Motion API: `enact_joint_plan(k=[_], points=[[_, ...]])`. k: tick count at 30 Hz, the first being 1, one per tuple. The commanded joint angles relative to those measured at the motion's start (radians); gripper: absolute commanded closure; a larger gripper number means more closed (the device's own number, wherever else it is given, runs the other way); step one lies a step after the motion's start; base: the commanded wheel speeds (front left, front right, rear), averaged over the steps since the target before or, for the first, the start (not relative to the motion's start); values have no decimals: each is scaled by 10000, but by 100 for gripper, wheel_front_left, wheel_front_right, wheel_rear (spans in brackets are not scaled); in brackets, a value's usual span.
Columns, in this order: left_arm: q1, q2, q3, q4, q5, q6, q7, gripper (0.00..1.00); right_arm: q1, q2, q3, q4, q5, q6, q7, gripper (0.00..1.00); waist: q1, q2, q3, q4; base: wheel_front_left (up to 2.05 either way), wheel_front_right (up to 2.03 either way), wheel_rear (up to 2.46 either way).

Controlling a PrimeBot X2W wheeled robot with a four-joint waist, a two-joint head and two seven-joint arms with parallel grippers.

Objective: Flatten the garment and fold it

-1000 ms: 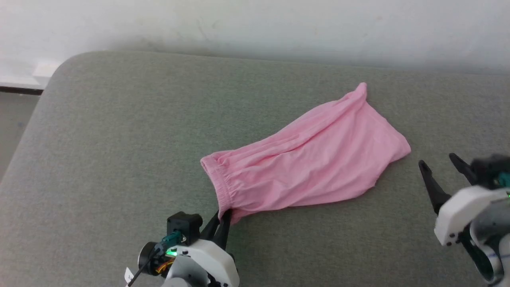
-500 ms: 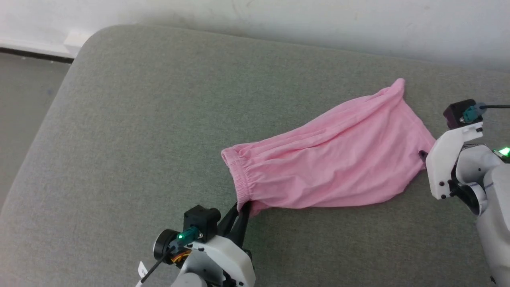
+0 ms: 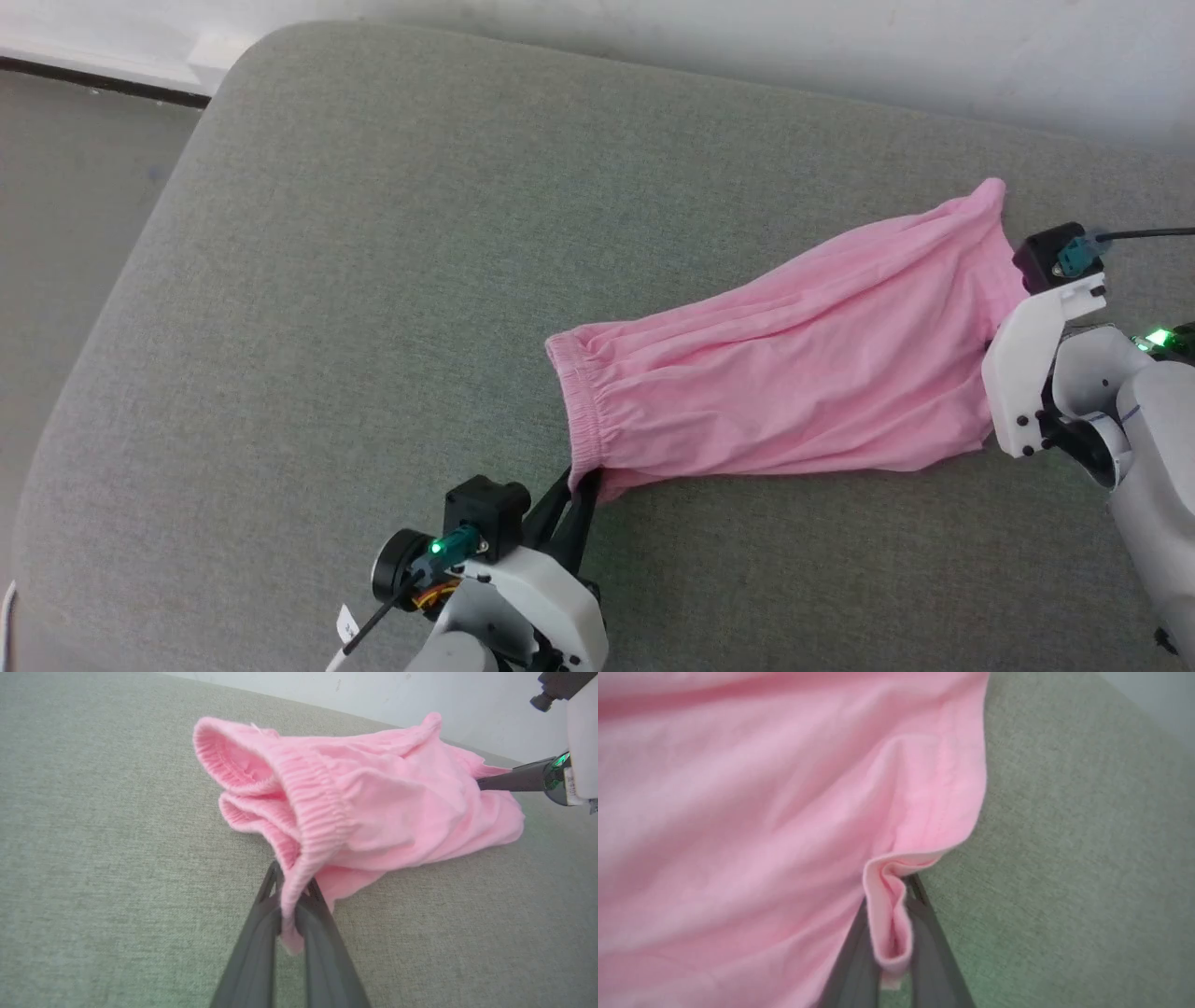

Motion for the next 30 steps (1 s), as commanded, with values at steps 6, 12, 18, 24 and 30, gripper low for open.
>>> enact_joint_plan(k=[6,12,18,24,30], points=[[-50,191,81,101,-28,-17,-99,100,496,-153,-47,576,663,-4,-719,100,1,-1,-529,-350,0,0,0],[113,501,165,-58,-203,-105,76,100,1192,-404,-674,18,1553,-4,-1284,100,1,-1,-1122,-812,0,0,0],[364,820,161,-323,-351,-208,362,100,2442,-604,-1435,-1158,1879,-4,-1415,100,1,-1,-1463,-1359,0,0,0],[690,1020,120,-798,-740,-405,818,100,4482,-179,-2967,-3410,1948,-4,-872,100,1,-1,-1607,-1938,0,0,0],[1049,1276,-29,-1037,-1187,-518,1808,100,6604,1003,-4330,-5873,1470,-4,128,100,1,-1,-1440,-2222,0,0,0]])
